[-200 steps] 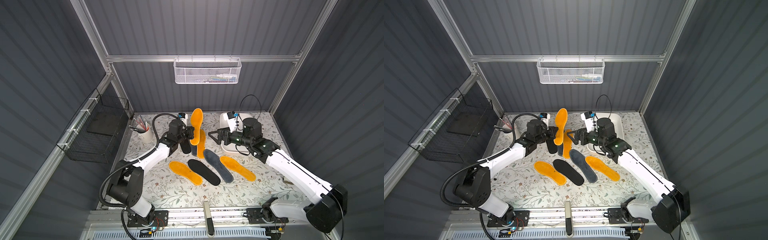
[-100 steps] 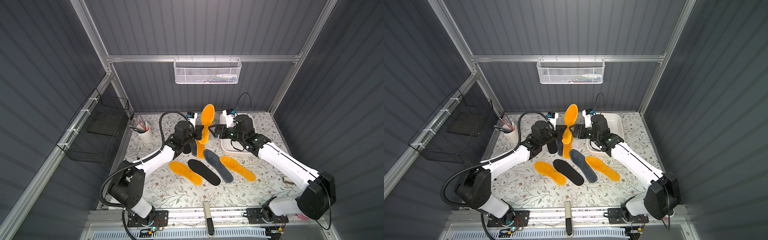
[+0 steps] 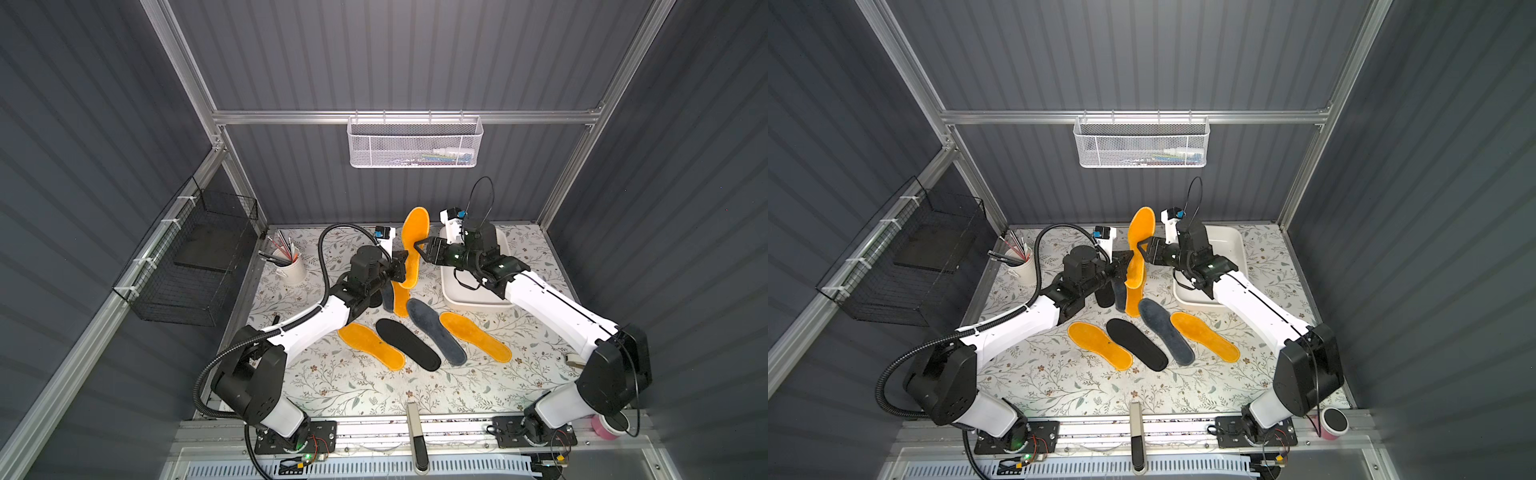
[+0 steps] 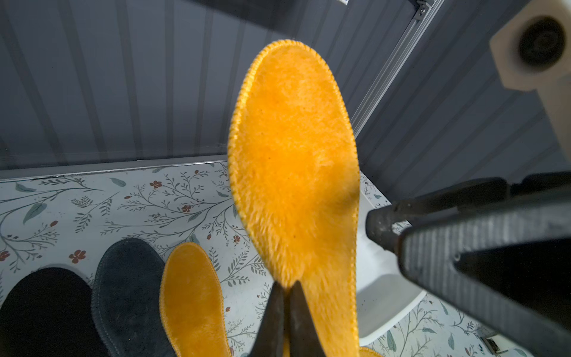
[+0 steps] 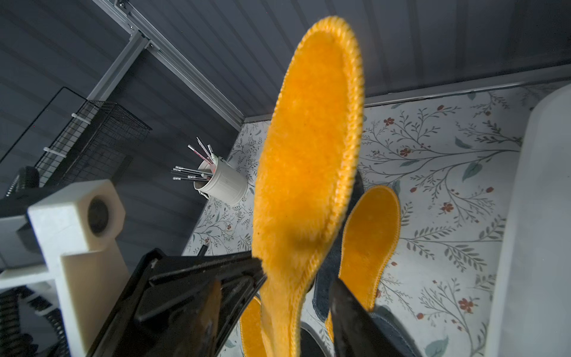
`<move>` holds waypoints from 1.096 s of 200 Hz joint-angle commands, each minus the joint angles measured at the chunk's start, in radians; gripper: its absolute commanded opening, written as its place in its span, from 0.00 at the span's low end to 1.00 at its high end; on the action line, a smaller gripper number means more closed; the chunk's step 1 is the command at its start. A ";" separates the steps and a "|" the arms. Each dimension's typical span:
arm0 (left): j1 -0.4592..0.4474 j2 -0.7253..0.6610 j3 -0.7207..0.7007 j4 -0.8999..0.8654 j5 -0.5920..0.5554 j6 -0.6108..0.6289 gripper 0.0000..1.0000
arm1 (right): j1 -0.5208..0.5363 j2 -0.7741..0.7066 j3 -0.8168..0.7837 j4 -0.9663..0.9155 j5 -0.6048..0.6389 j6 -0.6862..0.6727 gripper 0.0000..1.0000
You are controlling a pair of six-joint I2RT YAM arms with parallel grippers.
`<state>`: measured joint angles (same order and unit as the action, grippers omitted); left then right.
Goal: Put the insoles into the storage box
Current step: Pick up the insole from the center of the board.
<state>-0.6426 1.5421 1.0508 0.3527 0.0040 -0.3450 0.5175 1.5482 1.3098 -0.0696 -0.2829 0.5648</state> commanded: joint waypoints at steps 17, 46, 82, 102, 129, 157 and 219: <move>-0.009 -0.054 -0.026 0.023 -0.029 0.024 0.00 | -0.006 0.036 0.031 0.028 -0.043 0.034 0.53; -0.009 -0.056 -0.032 0.029 -0.028 0.024 0.00 | -0.006 0.044 0.029 0.044 -0.042 0.038 0.51; -0.011 -0.054 -0.035 0.038 -0.031 0.019 0.00 | -0.006 0.066 0.045 0.068 -0.087 0.048 0.46; -0.011 -0.053 -0.037 0.035 -0.042 0.018 0.00 | -0.007 0.082 0.061 0.073 -0.092 0.054 0.42; -0.010 -0.059 -0.043 0.034 -0.053 0.019 0.00 | -0.008 0.098 0.078 0.073 -0.104 0.054 0.35; -0.011 -0.065 -0.049 0.038 -0.065 0.017 0.00 | -0.007 0.105 0.085 0.072 -0.110 0.053 0.27; -0.011 -0.061 -0.049 0.040 -0.056 0.009 0.05 | -0.010 0.105 0.083 0.076 -0.121 0.026 0.02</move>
<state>-0.6476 1.5070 1.0180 0.3637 -0.0505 -0.3431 0.5114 1.6505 1.3693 -0.0078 -0.3866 0.6128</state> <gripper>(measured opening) 0.044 0.070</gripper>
